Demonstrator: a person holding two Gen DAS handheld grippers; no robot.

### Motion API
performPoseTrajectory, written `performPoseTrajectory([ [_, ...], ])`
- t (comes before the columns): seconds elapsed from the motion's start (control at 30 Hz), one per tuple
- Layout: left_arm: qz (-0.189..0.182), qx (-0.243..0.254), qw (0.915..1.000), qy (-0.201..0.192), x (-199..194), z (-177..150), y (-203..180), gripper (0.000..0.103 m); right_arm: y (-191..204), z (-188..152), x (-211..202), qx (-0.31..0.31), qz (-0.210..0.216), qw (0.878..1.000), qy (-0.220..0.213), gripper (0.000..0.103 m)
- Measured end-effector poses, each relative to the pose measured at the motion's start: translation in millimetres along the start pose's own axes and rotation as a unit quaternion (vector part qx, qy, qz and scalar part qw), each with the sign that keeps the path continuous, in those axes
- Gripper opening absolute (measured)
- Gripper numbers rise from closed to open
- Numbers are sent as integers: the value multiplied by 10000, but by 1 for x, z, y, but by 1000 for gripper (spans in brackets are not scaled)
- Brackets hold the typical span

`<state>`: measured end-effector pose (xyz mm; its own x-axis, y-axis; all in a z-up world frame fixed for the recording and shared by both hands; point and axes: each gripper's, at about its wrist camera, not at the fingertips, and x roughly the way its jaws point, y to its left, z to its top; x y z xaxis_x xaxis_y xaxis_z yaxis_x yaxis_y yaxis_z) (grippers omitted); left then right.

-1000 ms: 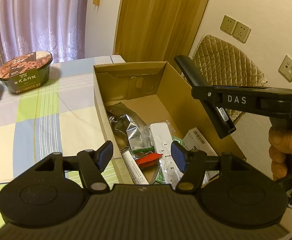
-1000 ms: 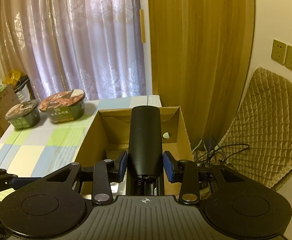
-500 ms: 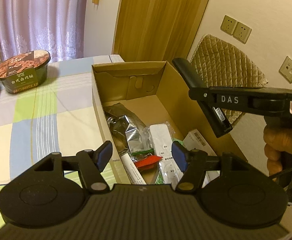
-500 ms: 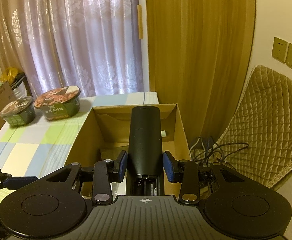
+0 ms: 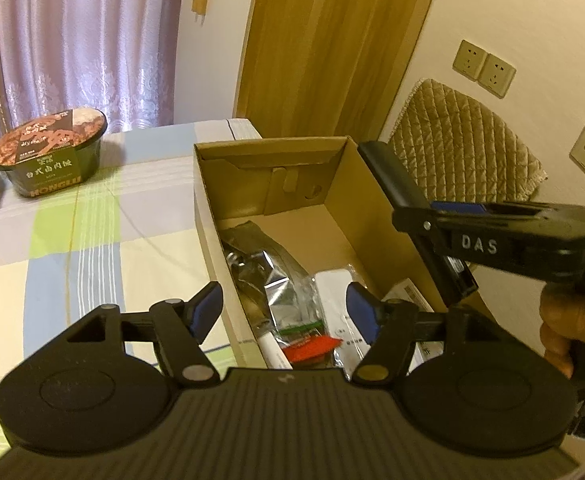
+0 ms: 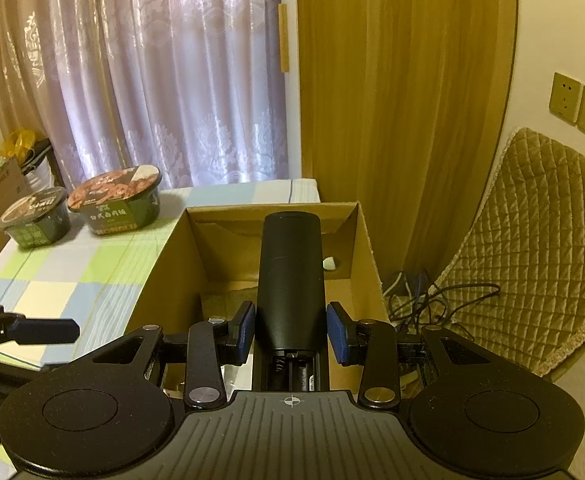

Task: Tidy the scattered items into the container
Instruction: 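Open the left tool to drop the red candy while the right lowers the remote inside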

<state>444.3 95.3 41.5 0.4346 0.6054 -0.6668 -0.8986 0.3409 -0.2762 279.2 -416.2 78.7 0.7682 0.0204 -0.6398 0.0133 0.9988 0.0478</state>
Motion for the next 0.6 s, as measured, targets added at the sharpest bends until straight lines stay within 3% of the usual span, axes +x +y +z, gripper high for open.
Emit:
performPoseTrajectory([
  [0.6,50,-133,9999,22,8,2,13,68,3,-2,9,-50,3,10000,77,41],
])
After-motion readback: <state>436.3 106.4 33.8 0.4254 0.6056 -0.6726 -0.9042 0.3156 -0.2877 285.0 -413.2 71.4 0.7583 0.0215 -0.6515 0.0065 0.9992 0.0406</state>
